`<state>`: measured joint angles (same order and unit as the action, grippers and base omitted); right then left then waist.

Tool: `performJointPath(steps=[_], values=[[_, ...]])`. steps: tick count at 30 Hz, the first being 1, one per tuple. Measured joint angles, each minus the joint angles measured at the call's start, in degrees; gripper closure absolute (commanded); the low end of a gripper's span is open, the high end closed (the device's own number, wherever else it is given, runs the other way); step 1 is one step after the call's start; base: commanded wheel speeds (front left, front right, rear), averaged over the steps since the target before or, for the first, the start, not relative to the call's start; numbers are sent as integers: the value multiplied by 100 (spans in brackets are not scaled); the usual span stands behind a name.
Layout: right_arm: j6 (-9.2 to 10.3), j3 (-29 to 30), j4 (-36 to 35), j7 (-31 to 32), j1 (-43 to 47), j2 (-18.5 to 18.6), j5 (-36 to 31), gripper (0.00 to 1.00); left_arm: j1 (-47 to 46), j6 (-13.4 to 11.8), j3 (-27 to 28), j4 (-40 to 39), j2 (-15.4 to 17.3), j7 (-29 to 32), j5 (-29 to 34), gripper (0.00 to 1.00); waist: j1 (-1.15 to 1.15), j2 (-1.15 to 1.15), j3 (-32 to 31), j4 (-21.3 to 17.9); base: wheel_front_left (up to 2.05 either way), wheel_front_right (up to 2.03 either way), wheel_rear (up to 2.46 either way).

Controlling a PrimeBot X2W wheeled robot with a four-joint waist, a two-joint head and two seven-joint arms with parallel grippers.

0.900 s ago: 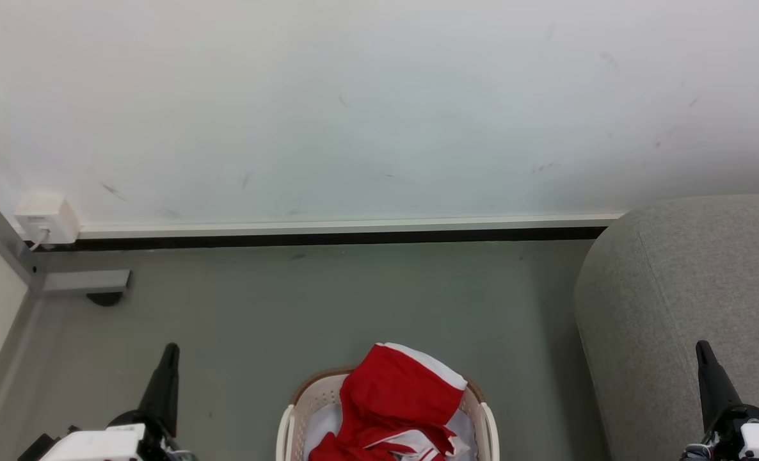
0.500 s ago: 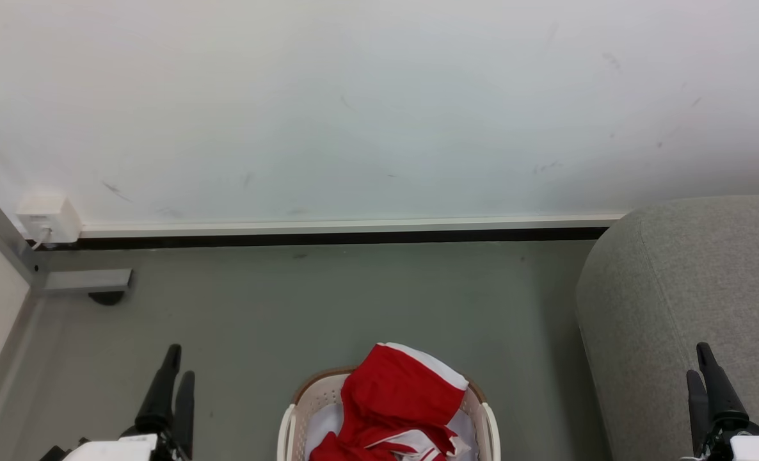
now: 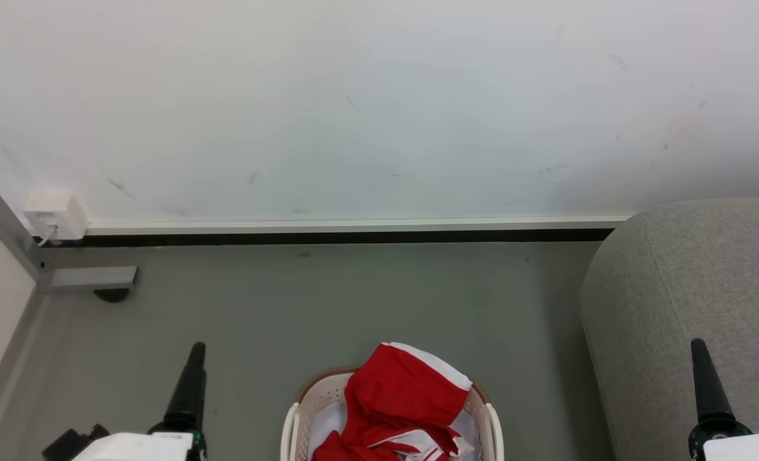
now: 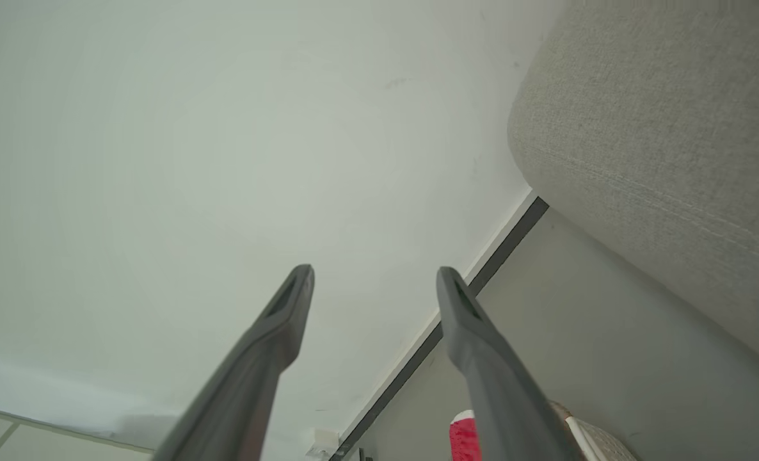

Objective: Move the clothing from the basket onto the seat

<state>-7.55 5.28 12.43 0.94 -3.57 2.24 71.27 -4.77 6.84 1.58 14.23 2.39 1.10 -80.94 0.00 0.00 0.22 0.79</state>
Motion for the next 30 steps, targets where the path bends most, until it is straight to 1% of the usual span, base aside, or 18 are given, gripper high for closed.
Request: performJointPath(steps=[5,10,15,22,30], values=[[0,-114,-43,-103,31,40,-795,0,5,-183,-169,-64,0,-132,848,0,0,0,1,14,0,0,0],[0,-196,-7,-213,49,123,-1501,0,48,-381,-281,-112,1,-230,1560,0,0,0,-1,25,0,0,0],[0,-255,14,-318,82,133,-2008,0,83,-489,-382,-129,2,-330,2023,0,0,0,-9,45,0,0,0],[0,-293,10,-458,131,142,-2655,0,148,-571,-442,-181,3,-482,2633,0,0,0,-26,63,0,0,0],[0,-321,-26,-609,138,151,-3334,0,172,-641,-532,-275,5,-625,3186,0,0,0,-25,83,0,0,0]])
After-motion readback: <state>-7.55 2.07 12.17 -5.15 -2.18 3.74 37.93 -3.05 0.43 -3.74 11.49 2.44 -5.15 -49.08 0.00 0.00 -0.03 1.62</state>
